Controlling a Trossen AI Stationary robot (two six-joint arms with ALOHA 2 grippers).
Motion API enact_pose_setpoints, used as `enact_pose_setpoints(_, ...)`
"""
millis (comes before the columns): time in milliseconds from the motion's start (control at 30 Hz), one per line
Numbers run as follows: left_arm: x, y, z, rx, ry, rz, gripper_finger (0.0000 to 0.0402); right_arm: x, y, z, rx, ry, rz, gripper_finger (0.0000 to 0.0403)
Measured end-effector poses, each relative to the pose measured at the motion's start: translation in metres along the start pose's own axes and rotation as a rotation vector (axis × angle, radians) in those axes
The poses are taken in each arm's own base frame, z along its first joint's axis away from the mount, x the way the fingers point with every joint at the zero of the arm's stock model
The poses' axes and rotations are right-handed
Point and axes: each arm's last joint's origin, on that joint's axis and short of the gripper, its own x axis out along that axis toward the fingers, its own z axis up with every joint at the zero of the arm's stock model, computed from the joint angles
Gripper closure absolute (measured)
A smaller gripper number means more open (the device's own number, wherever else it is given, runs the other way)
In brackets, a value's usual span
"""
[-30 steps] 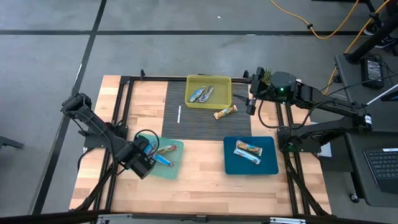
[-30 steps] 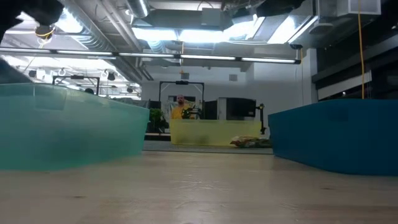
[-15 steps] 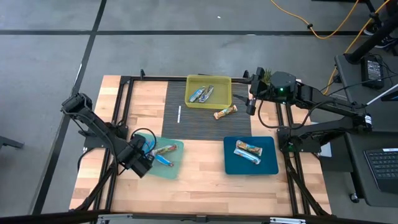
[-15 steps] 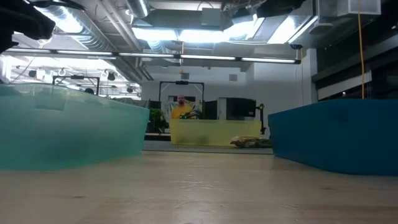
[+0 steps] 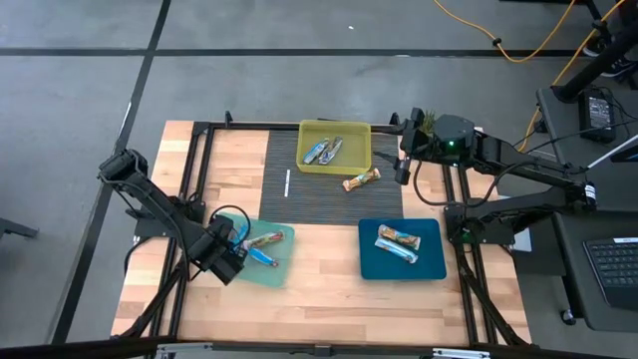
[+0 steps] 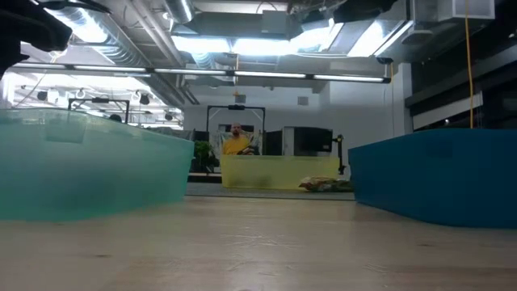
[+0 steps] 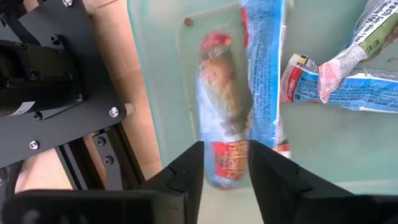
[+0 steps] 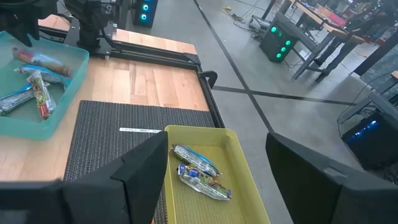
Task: Pick and place Granola Bars by type
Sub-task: Put the yellow granola bar into the blue bin
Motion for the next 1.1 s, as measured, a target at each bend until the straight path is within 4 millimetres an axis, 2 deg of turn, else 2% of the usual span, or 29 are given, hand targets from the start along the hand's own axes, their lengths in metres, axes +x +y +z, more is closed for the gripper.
enact_pose_setpoints(200,0.0,0.0,0.0,-0.018,-0.007,-0.002,0.0259,0.0,0.001,-0.003,-0.005,0.031,0.011,0.0131)
enact_pose_setpoints(333,-0.005,-0.003,0.002,-0.022,-0.048,-0.035,0.0254,0.008,0.004,-0.015,-0.061,0.148,0.072,0.0131)
enact_pose_setpoints(500,-0.012,-0.007,0.009,-0.02,-0.116,-0.08,0.0256,0.029,0.004,-0.042,-0.082,0.38,0.153,0.0131)
enact_pose_setpoints(733,-0.02,-0.014,0.023,0.062,-0.151,-0.101,0.0254,0.062,0.0,-0.085,-0.025,0.575,0.2,0.0108)
enact_pose_setpoints(933,-0.023,-0.017,0.031,0.102,-0.183,-0.108,0.0256,0.081,0.004,-0.129,0.007,0.69,0.314,0.0059)
enact_pose_setpoints(1100,-0.023,-0.018,0.035,0.107,-0.208,-0.105,0.0254,0.097,0.012,-0.153,-0.053,0.715,0.361,0.0042)
